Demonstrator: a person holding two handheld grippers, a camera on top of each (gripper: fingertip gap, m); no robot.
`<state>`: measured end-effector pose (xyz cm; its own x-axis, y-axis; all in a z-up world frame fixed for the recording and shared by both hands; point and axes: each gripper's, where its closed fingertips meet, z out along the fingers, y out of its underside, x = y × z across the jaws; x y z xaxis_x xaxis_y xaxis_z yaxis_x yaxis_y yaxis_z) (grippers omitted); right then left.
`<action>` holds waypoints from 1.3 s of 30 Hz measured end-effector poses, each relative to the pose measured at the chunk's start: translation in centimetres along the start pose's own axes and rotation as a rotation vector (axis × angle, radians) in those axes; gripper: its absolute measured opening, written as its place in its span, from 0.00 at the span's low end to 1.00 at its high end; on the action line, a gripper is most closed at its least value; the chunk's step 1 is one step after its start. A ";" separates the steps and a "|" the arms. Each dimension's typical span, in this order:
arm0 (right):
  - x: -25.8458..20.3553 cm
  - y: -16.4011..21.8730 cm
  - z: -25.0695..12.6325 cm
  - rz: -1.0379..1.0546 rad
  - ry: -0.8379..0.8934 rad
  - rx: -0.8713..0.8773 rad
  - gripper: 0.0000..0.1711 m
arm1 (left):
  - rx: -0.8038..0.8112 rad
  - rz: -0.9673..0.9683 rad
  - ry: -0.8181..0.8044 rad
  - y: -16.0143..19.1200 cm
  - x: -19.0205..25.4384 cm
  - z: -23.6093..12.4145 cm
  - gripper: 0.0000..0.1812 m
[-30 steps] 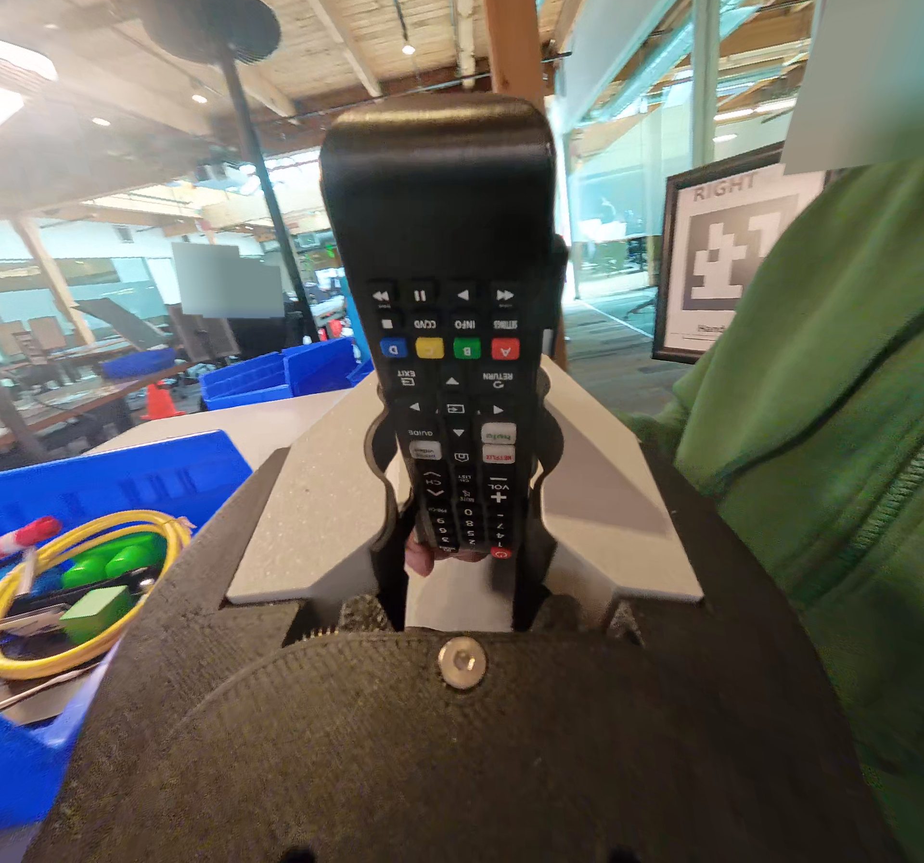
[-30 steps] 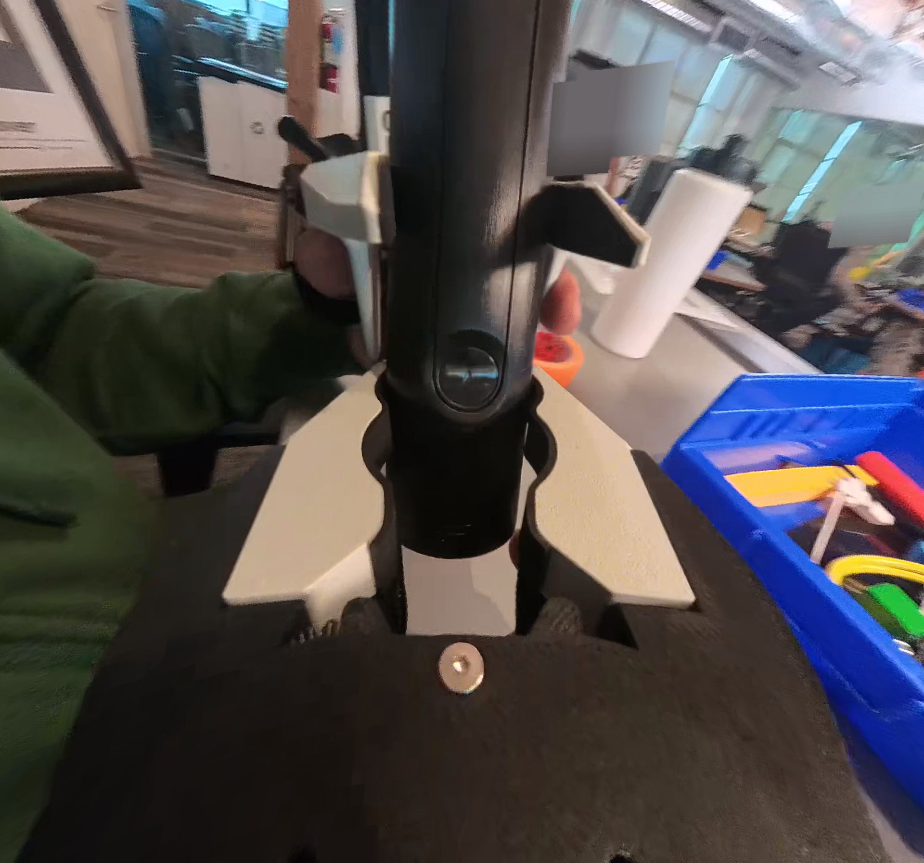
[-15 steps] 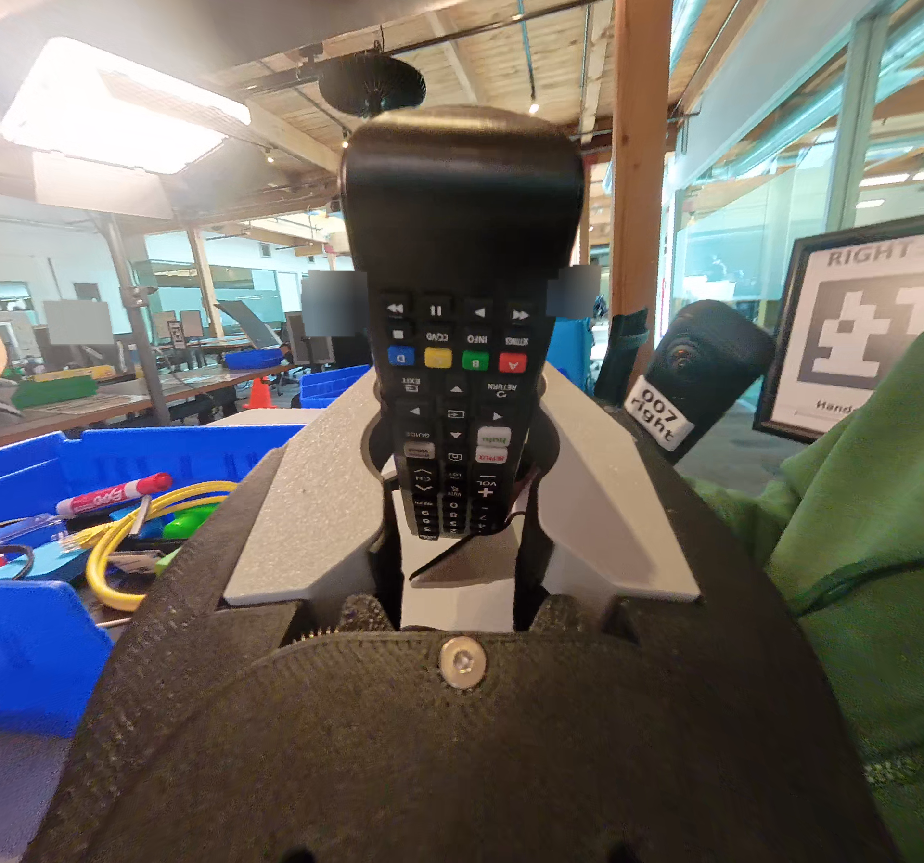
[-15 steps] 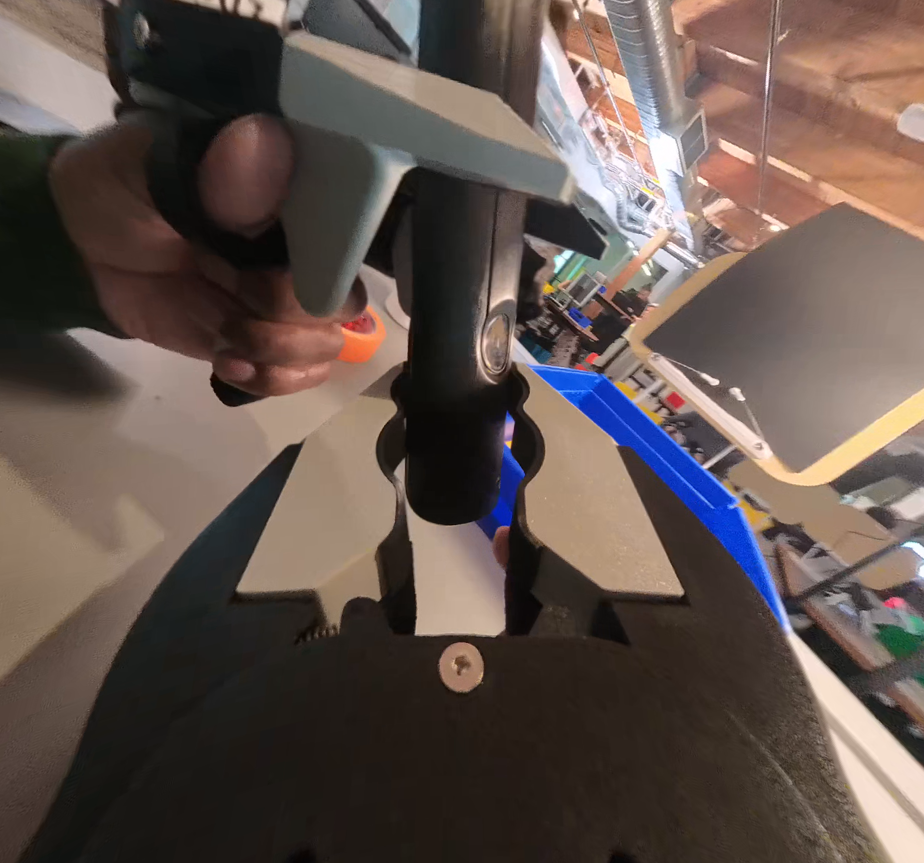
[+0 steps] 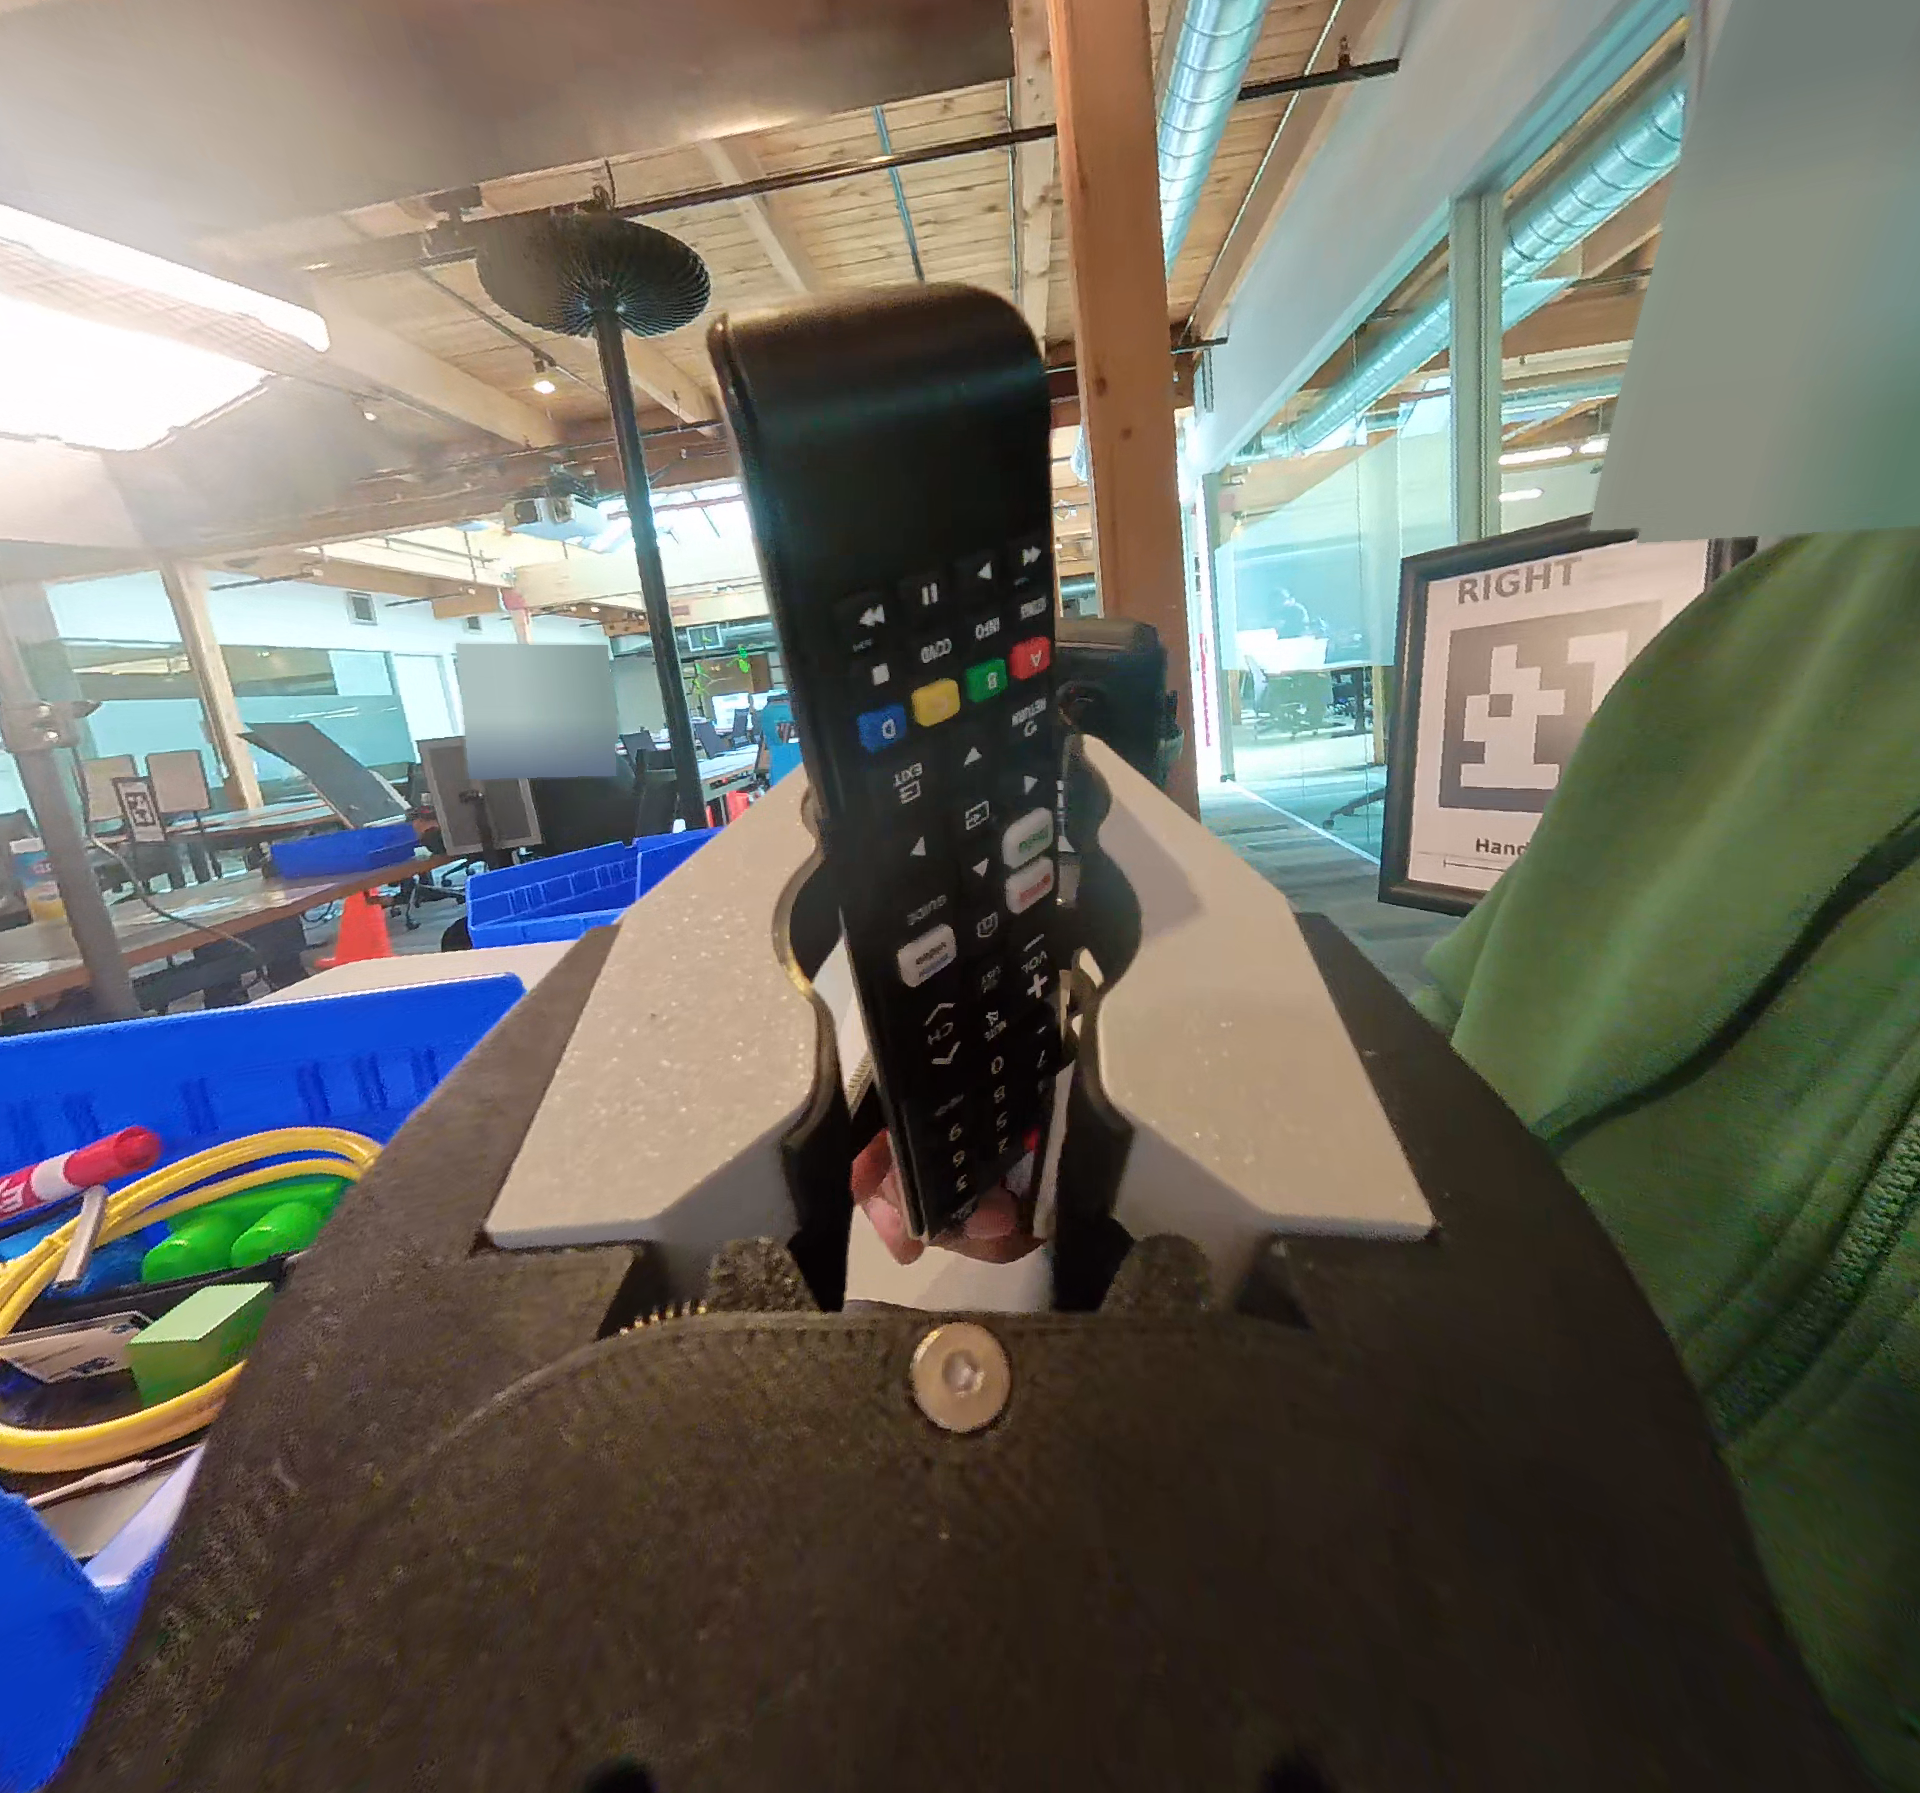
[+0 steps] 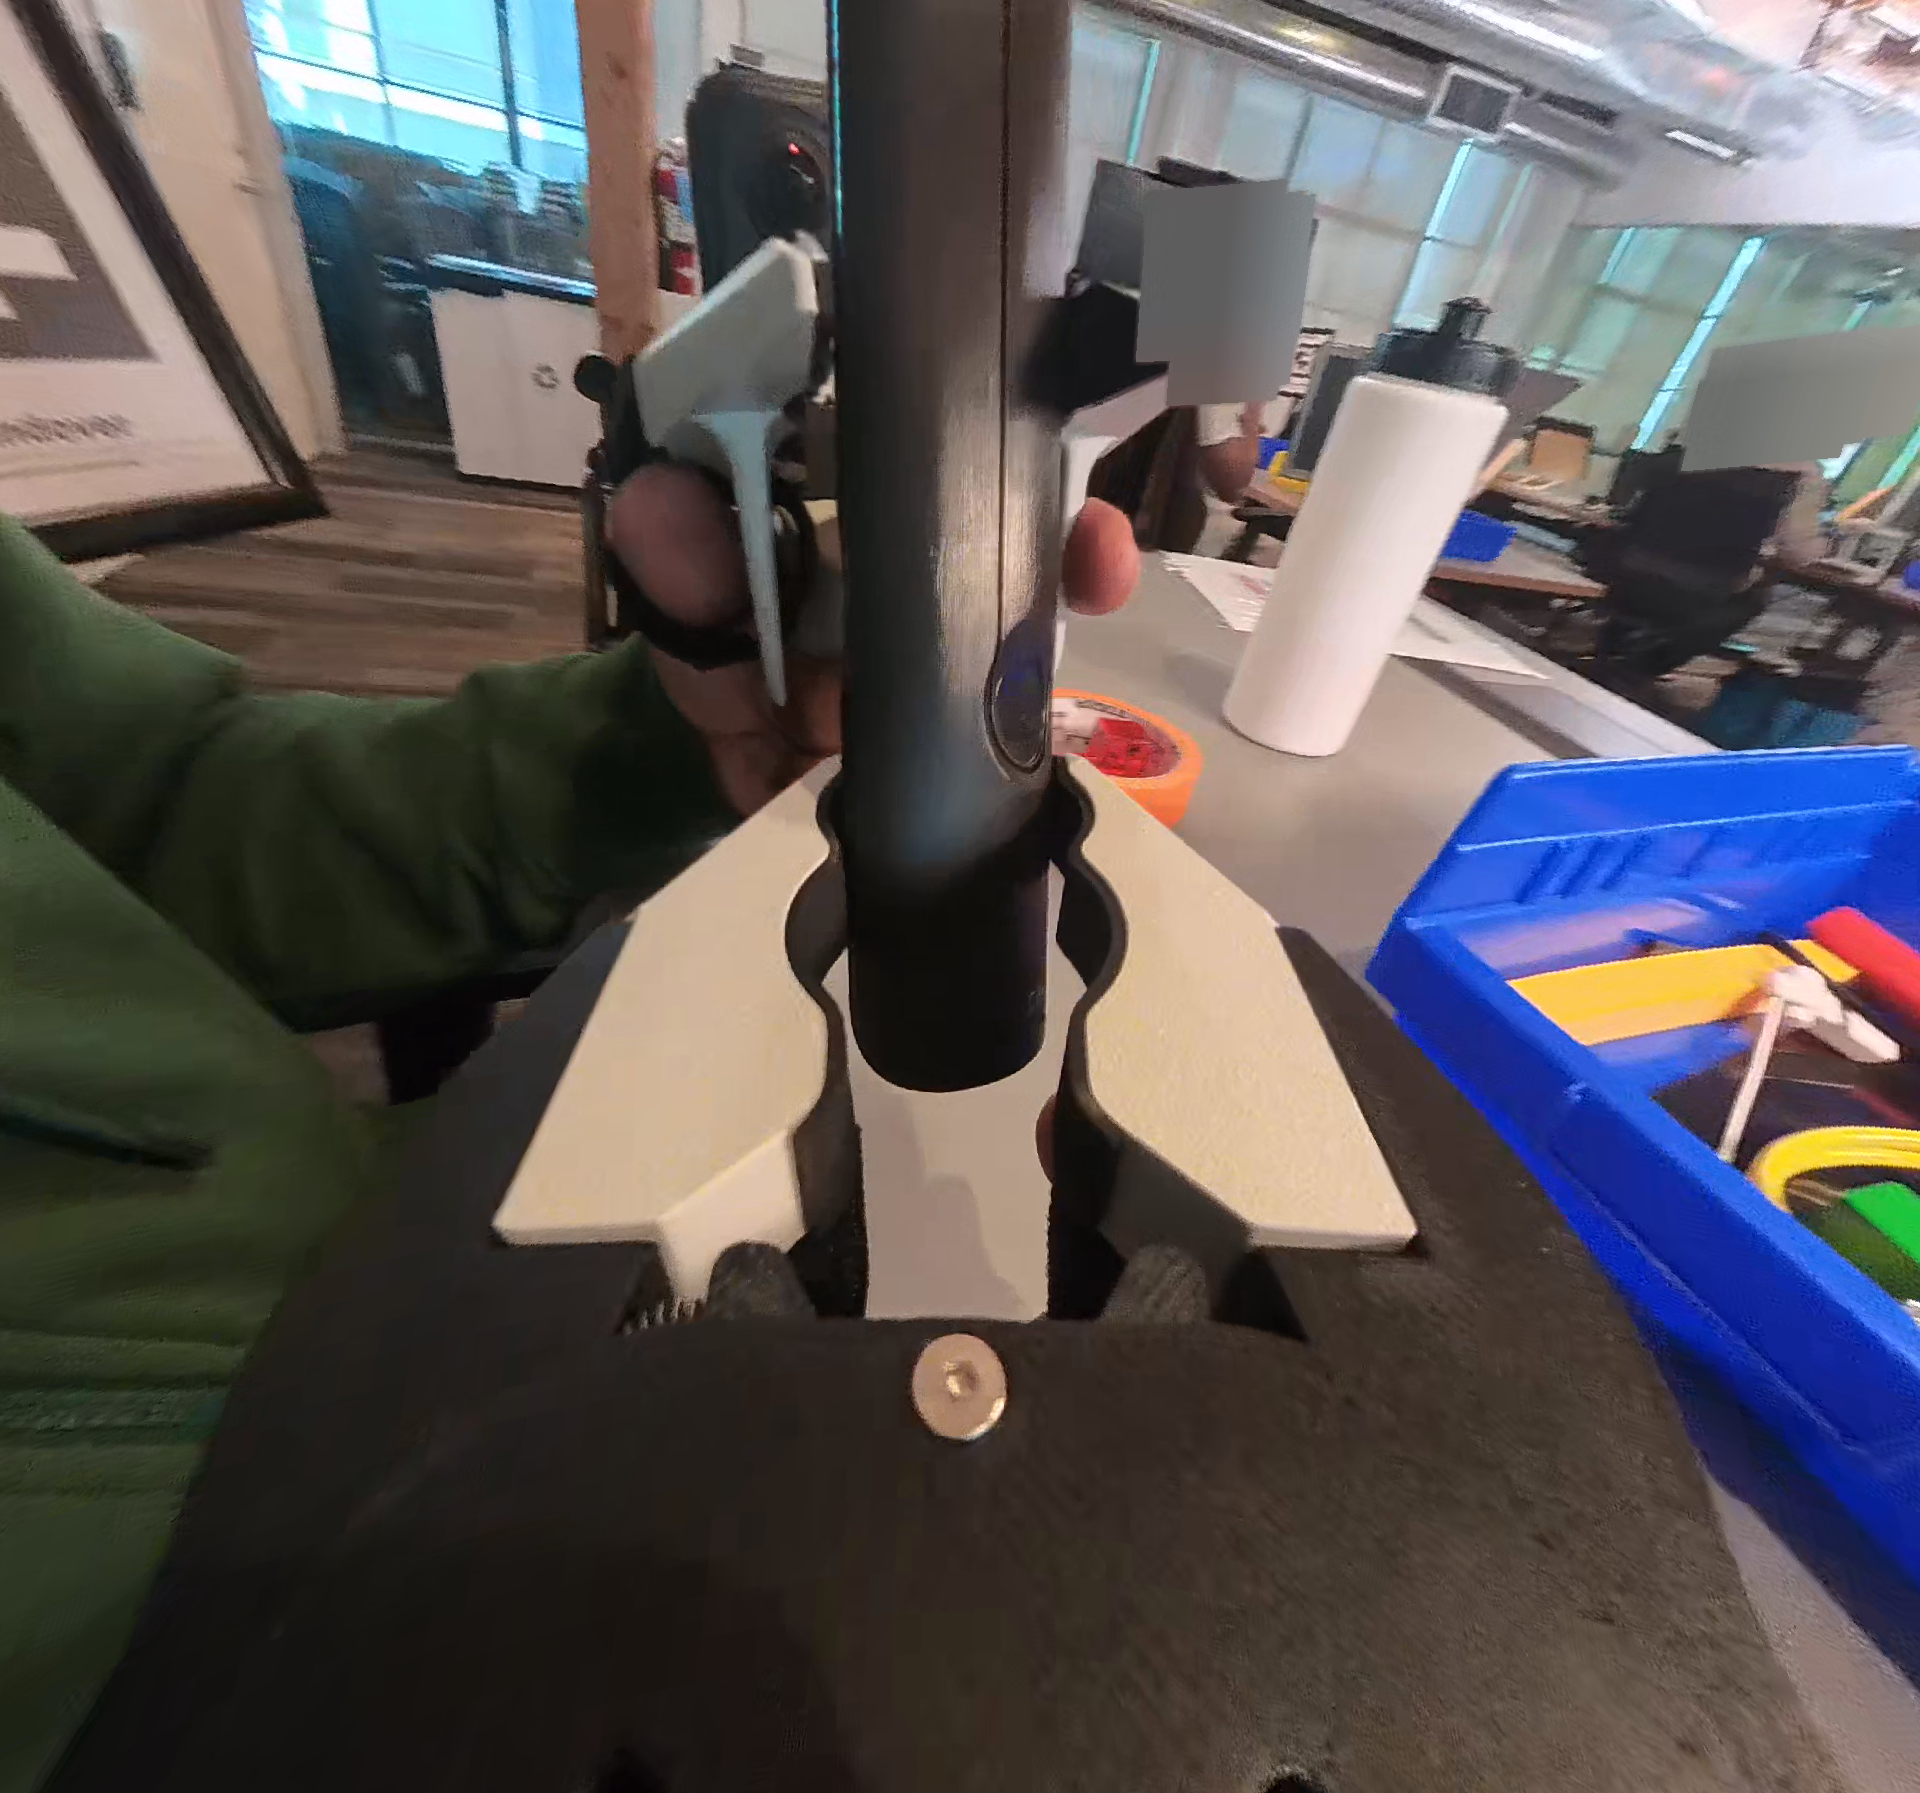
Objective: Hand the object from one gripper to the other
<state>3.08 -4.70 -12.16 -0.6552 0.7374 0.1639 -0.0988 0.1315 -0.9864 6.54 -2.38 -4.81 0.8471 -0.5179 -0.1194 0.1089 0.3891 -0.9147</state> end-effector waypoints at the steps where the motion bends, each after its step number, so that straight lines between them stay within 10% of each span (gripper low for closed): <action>1: -0.3 -0.1 0.0 0.018 -0.022 0.004 0.21 | 0.001 -0.001 0.011 0.0 0.2 0.0 0.22; 8: 2.1 0.0 -0.2 -0.039 0.135 0.008 0.17 | -0.026 0.015 -0.061 0.2 -1.1 -0.2 0.21; 21: 5.5 0.5 -0.3 -0.756 0.595 -0.170 0.33 | 0.021 -0.068 -0.306 0.0 -5.5 -1.4 0.21; 28: 5.5 -0.7 -0.9 -0.616 0.571 -0.075 0.33 | 0.111 -0.071 -0.409 -1.5 -7.2 -3.2 0.20; 39: 2.9 -7.0 -4.4 -0.238 0.341 0.394 0.31 | -0.355 0.481 -0.316 5.2 -3.6 0.9 0.20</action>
<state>5.19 -0.57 -4.76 -0.3085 0.8983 0.3128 -0.5289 0.1114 -0.8413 4.49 2.24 -8.81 0.8759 -0.0805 -0.4757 -0.4501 0.2189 -0.8657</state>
